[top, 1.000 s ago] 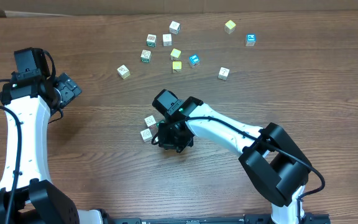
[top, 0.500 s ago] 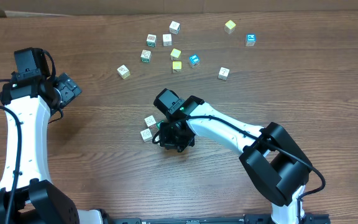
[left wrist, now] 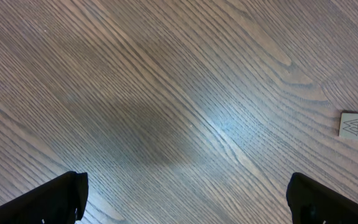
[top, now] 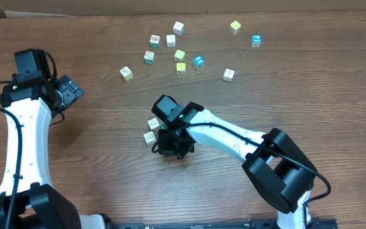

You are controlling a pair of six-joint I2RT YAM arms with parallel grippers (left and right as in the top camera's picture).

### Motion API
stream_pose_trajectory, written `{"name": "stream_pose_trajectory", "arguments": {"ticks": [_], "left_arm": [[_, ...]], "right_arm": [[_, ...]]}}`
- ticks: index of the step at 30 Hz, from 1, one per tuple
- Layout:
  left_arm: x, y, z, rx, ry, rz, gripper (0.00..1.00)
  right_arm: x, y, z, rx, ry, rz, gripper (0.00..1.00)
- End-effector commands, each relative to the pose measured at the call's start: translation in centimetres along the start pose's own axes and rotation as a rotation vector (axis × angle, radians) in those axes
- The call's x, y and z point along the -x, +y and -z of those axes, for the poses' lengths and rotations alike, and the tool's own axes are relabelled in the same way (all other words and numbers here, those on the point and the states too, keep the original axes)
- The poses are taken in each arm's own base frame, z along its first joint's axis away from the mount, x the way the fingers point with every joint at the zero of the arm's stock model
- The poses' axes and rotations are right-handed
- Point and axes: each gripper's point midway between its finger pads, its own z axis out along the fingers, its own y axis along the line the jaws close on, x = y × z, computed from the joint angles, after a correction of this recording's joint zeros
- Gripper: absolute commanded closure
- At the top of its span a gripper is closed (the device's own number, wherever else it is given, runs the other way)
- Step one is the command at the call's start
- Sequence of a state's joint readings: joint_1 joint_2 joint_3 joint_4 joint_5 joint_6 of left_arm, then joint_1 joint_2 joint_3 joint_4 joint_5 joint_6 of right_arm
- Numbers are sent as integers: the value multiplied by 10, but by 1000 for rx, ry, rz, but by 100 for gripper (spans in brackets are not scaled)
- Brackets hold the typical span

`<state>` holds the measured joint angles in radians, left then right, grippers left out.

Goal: Form a circle
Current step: 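Hold the right gripper over the grouped blocks, adjusting slightly, then raise the right gripper and swing it to the upper-right blocks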

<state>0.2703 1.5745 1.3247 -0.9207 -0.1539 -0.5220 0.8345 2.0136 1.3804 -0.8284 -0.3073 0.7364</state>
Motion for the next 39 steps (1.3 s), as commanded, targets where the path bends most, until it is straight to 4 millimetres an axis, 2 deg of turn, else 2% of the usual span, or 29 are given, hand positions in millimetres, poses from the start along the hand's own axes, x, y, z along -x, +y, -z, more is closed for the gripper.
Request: {"name": "stream_pose_trajectory", "arguments": {"ticks": [1, 12, 22, 28, 32, 39], "left_arm": [[5, -2, 6, -7, -22, 15, 1], [5, -2, 6, -7, -22, 15, 0], [5, -2, 6, -7, -22, 15, 1], [5, -2, 6, -7, -22, 15, 1], [5, -2, 6, -7, -22, 15, 1], [5, -2, 6, -7, -22, 15, 0]], "right_arm": [[0, -2, -4, -3, 0, 3, 96], [5, 3, -4, 15, -17, 12, 96], [-5, -4, -1, 7, 42, -9, 96], [6, -29, 22, -35, 79, -9, 96], [26, -44, 35, -44, 48, 5, 96], [75, -109, 56, -205, -109, -107, 96]]}}
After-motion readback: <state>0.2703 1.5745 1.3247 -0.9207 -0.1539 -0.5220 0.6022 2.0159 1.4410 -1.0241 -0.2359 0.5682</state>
